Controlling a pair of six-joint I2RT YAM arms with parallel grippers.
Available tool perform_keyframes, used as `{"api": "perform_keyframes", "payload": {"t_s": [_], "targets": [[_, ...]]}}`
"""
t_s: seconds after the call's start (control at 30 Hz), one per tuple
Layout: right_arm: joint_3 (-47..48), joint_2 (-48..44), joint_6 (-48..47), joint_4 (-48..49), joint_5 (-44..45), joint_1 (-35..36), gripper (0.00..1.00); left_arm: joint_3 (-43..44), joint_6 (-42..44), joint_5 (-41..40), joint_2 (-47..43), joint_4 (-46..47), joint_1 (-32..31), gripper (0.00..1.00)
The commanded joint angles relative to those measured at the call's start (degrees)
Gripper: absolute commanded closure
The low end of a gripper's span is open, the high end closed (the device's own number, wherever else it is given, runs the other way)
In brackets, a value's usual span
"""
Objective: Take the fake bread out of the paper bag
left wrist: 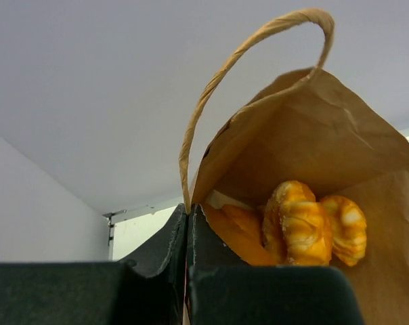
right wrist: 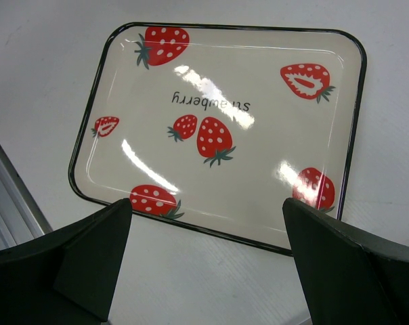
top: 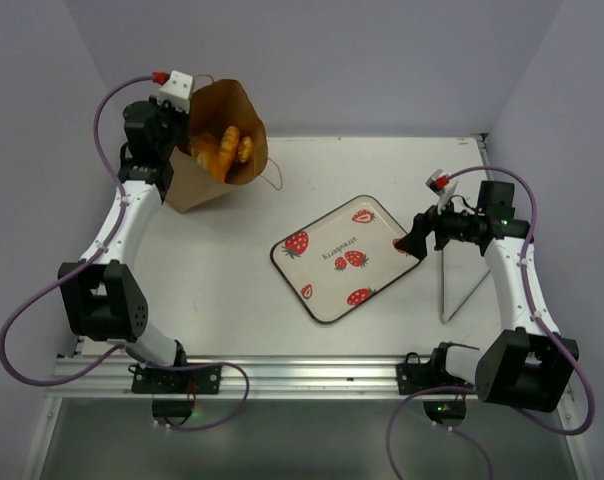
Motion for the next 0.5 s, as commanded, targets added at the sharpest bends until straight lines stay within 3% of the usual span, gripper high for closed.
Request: {"api": "perform_keyframes", "payload": {"t_s": [0.0, 0.47], "targets": [[1.1, -0.4, -0.1, -0.4, -1.2, -0.1, 0.01, -5.0, 1.5, 3.1, -4.3, 8.8, 0.2, 1.0], [1.1, 0.0, -0.6, -1.0, -2.1, -0.2, 0.01, -30.3, -0.4, 8.2, -18.7, 15.0, 0.4, 1.0]]}}
